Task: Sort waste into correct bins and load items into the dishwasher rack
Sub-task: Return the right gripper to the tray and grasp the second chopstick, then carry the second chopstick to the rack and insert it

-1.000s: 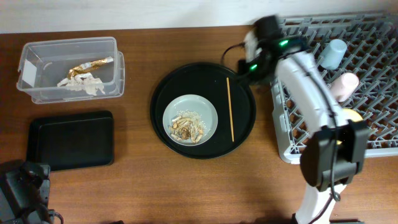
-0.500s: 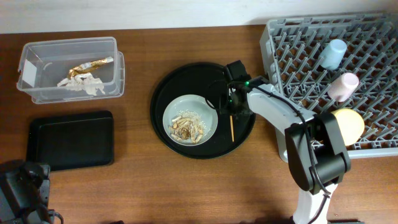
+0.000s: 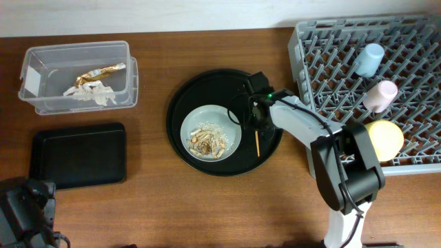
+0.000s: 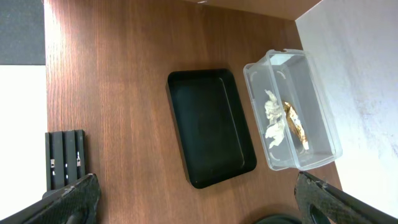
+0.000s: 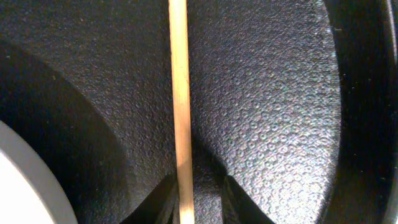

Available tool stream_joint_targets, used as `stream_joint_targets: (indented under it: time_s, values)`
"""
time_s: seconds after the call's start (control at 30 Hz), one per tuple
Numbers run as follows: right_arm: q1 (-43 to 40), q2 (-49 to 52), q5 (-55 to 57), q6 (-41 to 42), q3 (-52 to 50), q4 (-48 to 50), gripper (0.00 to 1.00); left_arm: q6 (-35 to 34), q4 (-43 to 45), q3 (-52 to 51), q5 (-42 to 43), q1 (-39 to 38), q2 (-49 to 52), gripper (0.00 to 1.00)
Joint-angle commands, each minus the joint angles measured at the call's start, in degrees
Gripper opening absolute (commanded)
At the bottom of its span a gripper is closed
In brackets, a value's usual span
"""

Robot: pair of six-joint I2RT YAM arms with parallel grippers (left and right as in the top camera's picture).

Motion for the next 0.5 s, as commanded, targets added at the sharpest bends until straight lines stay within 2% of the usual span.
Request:
stream_joint_targets:
  time_s: [0.0, 0.03, 0.07, 0.3, 0.47]
  values:
    - [1.38, 2.54, 0.07, 0.52, 0.17, -0.55, 0.15, -0.68, -0.02, -0.02, -0.83, 0.20, 0.02, 0.99]
    - [1.22, 2.54, -0.20, 0.52, 0.61, -0.94, 0.07, -0.68, -0.02, -0.02, -0.83, 0.20, 0.02, 0.99]
    - [0.96, 2.45, -0.70, 0.46, 1.25, -1.40, 0.04, -0.68, -0.02, -0.02, -0.83, 0.20, 0.02, 0.99]
    - [-3.17, -2.43, -0.66, -1.62, 10.80, -11.02, 0.04, -0.68, -0.02, -0.02, -0.83, 0.20, 0.02, 0.99]
    - [-10.21, -7.96, -0.57, -15.02, 21.77, -18.45, 0.04, -0.68, -0.02, -0.02, -0.83, 0.20, 0.02, 0.99]
